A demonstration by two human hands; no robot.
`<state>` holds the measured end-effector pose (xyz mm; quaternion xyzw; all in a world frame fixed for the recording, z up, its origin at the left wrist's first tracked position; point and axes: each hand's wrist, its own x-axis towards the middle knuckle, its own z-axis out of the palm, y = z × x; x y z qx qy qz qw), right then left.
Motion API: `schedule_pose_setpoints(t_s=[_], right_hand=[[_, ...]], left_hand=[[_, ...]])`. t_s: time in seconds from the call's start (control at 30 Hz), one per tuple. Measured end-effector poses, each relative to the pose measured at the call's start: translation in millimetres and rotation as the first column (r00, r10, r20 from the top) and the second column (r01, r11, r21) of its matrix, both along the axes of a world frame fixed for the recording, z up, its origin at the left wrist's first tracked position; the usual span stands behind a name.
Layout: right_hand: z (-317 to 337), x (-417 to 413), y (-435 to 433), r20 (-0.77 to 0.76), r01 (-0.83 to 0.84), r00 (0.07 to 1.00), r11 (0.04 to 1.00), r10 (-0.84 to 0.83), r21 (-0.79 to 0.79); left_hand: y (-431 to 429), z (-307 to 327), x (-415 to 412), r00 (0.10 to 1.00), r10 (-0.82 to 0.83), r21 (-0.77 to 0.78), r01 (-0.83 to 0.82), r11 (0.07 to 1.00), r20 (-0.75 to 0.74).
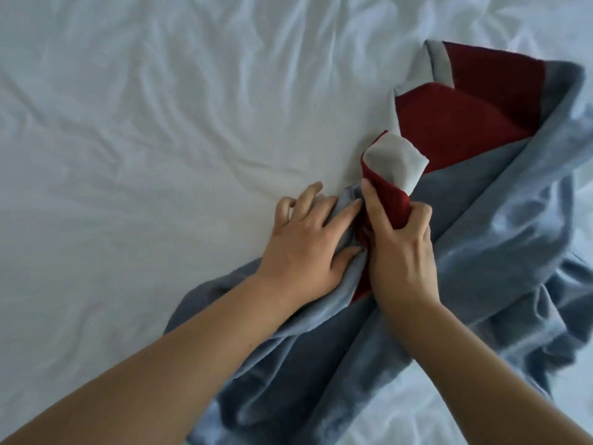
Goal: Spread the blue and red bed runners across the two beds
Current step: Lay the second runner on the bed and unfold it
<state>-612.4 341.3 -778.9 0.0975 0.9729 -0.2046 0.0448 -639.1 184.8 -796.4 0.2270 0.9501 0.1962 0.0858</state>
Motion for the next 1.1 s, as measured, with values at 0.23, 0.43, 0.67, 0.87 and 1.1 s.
schedule_pose_setpoints(t_s=[0.23,0.43,0.67,0.87,1.1], right_hand=[[-0.8,41.7,52.5,-0.046,-0.132,0.989,0.98,0.141,0.151],[18.4,37.6,42.7,-0.083,-0.189,0.978,0.981,0.192,0.045],[46.7,-19.0,-41.4,-0.083,-0.332,0.936,0.936,0.342,0.116],[73.6,-66.6,-179.8,-0.097,-0.476,0.864,0.863,0.495,0.168],[104.2,-128.1,-376.6,-0.09,-0.661,0.727,0.729,0.681,0.177]], left_hand=[[59.6,13.3,22.5,0.994,0.016,0.162,0.002,0.987,-0.107],[52.5,30.9,19.8,0.992,0.105,0.229,-0.086,0.97,-0.072],[-51.8,68.5,-3.5,0.922,0.355,0.24,-0.313,0.919,-0.156],[-192.3,97.9,-21.8,0.844,0.482,0.24,-0.43,0.87,-0.234],[-379.2,136.6,-27.6,0.698,0.651,0.202,-0.621,0.758,-0.298]])
